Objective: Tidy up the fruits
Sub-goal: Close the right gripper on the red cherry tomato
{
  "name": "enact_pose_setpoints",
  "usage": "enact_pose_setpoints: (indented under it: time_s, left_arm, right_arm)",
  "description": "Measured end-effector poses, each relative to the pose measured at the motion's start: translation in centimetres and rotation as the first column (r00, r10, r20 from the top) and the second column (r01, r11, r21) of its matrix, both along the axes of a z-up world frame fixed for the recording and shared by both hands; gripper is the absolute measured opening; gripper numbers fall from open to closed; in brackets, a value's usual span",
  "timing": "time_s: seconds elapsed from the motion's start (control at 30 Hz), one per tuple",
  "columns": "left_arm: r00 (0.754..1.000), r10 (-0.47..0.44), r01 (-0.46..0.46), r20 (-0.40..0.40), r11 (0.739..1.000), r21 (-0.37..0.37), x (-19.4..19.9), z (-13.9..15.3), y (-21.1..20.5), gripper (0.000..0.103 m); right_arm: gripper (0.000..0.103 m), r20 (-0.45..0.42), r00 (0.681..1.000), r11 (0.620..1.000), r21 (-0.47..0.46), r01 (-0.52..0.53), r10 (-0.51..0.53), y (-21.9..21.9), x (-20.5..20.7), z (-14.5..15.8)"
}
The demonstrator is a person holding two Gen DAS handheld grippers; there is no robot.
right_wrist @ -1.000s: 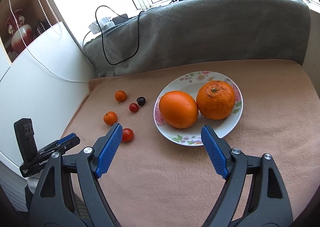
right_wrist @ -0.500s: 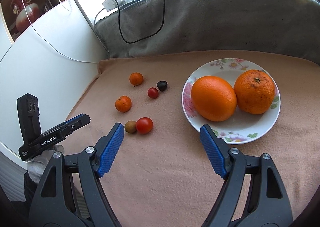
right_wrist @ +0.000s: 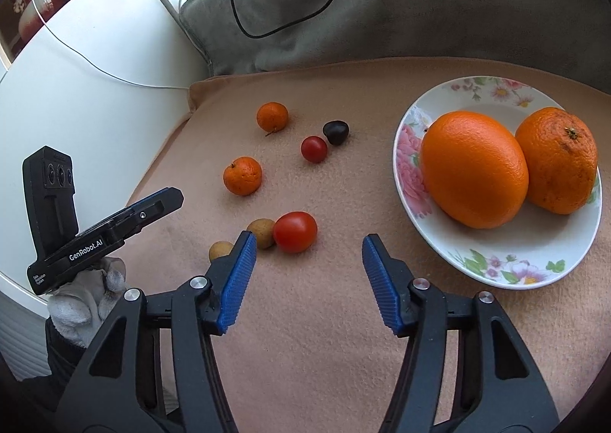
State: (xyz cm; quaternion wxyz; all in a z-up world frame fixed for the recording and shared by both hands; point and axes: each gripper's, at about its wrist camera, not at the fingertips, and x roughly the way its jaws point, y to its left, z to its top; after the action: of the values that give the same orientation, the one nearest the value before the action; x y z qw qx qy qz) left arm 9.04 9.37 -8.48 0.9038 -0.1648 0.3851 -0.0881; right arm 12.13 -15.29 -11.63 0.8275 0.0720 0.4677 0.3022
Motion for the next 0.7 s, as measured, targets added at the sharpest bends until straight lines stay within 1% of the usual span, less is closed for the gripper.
enact_pose_setpoints:
  time_s: [0.1, 0.33, 0.57, 0.7]
  left_arm:
    - [1.000, -0.011, 0.011, -0.005, 1.000, -0.009, 0.7, -0.2, -0.3, 0.056]
    - [0.999, -0.035, 0.034, -0.029, 0.999, -0.022, 2.5, -1.0, -0.9, 0.054]
    - [0.998, -0.048, 0.047, -0.051, 0.999, -0.026, 3.9, -1.7, -1.3, 0.053]
    - [0.997, -0.046, 0.044, -0.065, 0.998, -0.034, 4.3, -2.2, -1.3, 0.052]
  right_arm:
    - [0.059, -0.014, 1.000, 1.000, -0.003, -0.006, 0.006, 0.6, 0.5, -0.6]
    - [0.052, -0.048, 0.999, 1.000, 0.008, -0.013, 0.013, 1.4, 1.5, -1.9]
    - [0.051, -0.070, 0.997, 0.999, 0.022, -0.022, 0.024, 2.1, 2.1, -2.4]
    - [0.048, -0.080, 0.996, 0.999, 0.026, -0.023, 0.025, 2.4, 2.3, -2.6]
